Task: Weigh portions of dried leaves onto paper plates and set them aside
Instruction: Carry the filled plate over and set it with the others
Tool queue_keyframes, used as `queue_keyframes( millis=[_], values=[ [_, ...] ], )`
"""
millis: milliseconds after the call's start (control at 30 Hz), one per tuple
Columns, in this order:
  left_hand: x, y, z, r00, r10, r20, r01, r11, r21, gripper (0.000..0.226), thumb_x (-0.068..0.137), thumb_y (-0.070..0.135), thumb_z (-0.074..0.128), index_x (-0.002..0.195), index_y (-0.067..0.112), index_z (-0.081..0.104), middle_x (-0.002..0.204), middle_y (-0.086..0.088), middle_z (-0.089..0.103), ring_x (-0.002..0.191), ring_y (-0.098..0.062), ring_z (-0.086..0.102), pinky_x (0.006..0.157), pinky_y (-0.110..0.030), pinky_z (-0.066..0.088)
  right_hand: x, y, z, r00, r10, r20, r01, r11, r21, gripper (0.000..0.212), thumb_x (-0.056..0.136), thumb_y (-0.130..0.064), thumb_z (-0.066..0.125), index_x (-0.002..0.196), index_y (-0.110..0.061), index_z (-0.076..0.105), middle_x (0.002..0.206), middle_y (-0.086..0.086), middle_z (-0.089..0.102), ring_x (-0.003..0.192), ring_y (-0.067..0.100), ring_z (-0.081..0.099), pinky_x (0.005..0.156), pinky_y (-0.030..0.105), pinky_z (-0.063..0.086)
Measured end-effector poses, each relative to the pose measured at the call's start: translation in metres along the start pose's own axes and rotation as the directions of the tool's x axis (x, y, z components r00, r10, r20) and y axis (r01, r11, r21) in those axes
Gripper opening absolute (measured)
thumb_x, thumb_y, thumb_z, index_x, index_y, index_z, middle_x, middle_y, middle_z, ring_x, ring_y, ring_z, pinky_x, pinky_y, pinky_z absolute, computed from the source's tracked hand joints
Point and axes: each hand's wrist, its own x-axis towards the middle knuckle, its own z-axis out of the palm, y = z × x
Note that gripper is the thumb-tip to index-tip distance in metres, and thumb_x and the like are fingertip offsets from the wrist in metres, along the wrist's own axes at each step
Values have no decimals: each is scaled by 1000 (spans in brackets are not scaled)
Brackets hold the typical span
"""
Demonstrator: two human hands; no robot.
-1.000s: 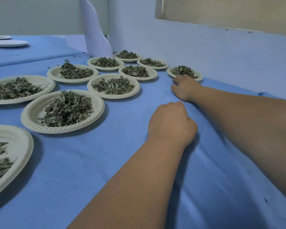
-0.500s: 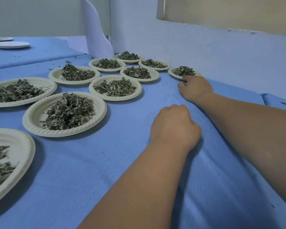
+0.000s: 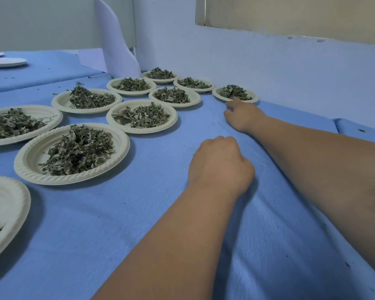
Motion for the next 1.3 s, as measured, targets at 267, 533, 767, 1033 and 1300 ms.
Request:
queue_keyframes(
  millis=[267, 533, 767, 1033, 1300],
  values=[
    [0, 5, 2, 1000, 6, 0, -6, 999, 46, 24, 96, 23, 43, 73, 18, 36, 77, 3, 40, 83, -22, 39, 55, -32, 23, -7, -6, -2, 996, 84, -2, -84, 993, -86, 36, 97, -23, 33, 124, -18, 56, 140, 9, 54, 124, 34, 51, 97, 41, 41],
    [4, 5, 18, 958, 108, 264, -193, 928, 318, 44, 104, 46, 27, 129, 17, 49, 146, -16, 43, 137, -33, 36, 115, -46, 28, -41, 13, -8, 971, 69, 227, -51, 995, -85, 71, 98, -68, 17, 161, -37, 7, 170, -2, -1, 156, 26, -1, 121, 57, 1],
    [0, 5, 20, 947, 87, 309, -211, 894, 396, 54, 105, 51, 22, 151, 24, 34, 159, -16, 30, 146, -35, 29, 120, -50, 23, -85, 36, -15, 970, 43, 239, -23, 996, -86, 74, 95, -73, 15, 160, -39, 6, 170, -3, -2, 156, 25, -2, 121, 57, 1],
    [-42, 26, 22, 945, 64, 321, -205, 880, 428, 63, 104, 57, 16, 162, 32, 15, 171, -6, 9, 157, -31, 10, 125, -50, 11, -155, 68, -29, 968, 31, 250, -7, 995, -97, 73, 99, -70, 14, 161, -34, 4, 170, -3, -3, 156, 24, -2, 123, 55, 2],
    [-126, 76, 26, 926, 123, 357, -272, 873, 405, 63, 105, 54, 16, 163, 30, 14, 172, -4, 8, 157, -28, 9, 125, -49, 11, -243, 80, -46, 945, 33, 327, 6, 993, -118, 73, 102, -66, 14, 162, -27, -1, 169, 2, -9, 156, 25, -7, 125, 51, -1]
  ],
)
